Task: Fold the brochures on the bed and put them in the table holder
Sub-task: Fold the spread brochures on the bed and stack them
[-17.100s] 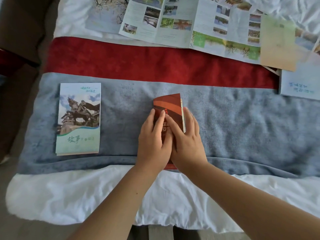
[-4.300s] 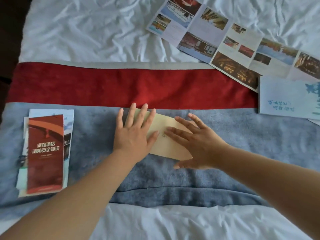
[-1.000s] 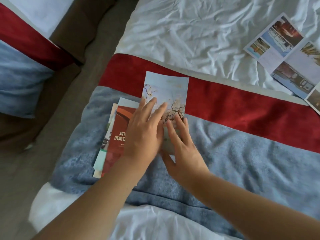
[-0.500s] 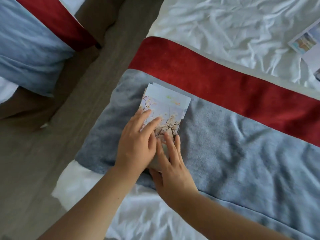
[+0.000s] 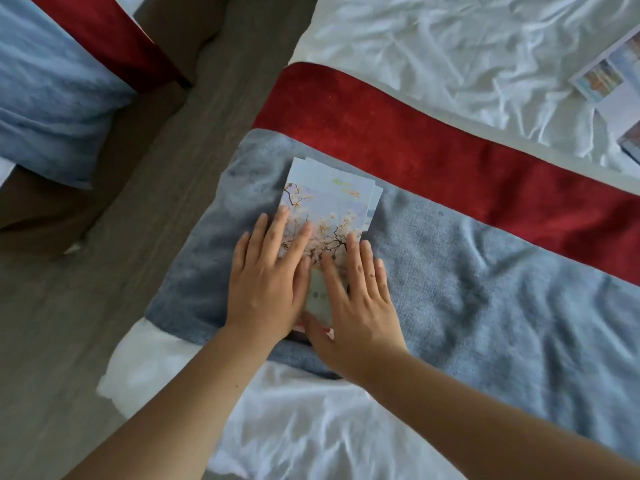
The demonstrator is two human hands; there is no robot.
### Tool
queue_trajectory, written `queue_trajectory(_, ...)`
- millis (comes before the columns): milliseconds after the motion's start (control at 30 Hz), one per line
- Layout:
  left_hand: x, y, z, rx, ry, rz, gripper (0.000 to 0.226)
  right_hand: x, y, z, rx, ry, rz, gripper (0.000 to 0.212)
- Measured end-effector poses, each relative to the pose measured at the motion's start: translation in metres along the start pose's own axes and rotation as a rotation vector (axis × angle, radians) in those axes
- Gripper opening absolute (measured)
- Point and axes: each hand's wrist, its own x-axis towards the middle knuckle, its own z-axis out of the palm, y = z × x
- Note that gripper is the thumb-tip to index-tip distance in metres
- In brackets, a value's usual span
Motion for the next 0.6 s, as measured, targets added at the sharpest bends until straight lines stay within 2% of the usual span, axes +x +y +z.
queue_trajectory(200, -0.001, 0.0, 0.008, 0.002, -0.026, -0.005, 0.052, 0.003, 0.005, 0.008, -0.07, -0.047, -0.025, 0.088)
queue_trajectory(433, -0.007, 0.001, 0.008, 0.079, -0.058, 0.032, 0.053, -0.005, 0.001, 0.016, -0.036, 0.001, -0.008, 0.084)
queue_trajectory(600, -0.003, 0.022, -0.002, 0.116, -0.026, 0.033, 0.051, -0.006, 0.015, 0.005, 0.079, 0.02, -0.001, 0.083)
